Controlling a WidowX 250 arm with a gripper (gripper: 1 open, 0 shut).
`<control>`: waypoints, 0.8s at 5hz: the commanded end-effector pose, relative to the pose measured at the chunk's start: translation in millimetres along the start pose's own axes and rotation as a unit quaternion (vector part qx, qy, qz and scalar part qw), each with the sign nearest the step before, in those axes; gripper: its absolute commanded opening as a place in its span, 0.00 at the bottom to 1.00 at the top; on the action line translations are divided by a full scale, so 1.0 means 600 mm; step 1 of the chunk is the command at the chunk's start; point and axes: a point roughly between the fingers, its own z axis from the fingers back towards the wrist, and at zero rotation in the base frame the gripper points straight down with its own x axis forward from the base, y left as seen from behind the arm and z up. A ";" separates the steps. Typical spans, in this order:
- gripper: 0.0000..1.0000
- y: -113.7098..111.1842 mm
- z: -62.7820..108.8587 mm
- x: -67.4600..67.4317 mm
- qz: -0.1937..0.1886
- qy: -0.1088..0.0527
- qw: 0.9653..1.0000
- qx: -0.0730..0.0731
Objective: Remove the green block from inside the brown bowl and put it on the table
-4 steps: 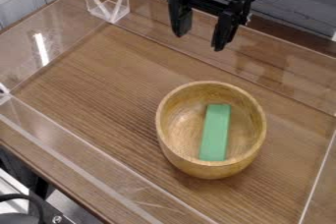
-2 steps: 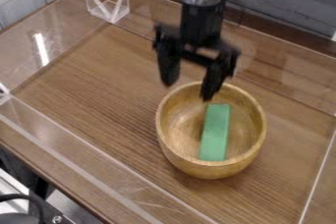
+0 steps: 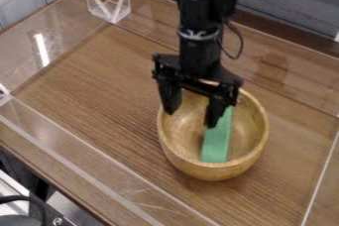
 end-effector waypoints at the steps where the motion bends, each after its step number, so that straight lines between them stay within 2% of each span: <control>1: 1.00 -0.017 0.011 0.006 -0.002 -0.040 0.999 -0.014; 4: 1.00 -0.028 -0.017 0.014 -0.011 -0.045 0.998 -0.030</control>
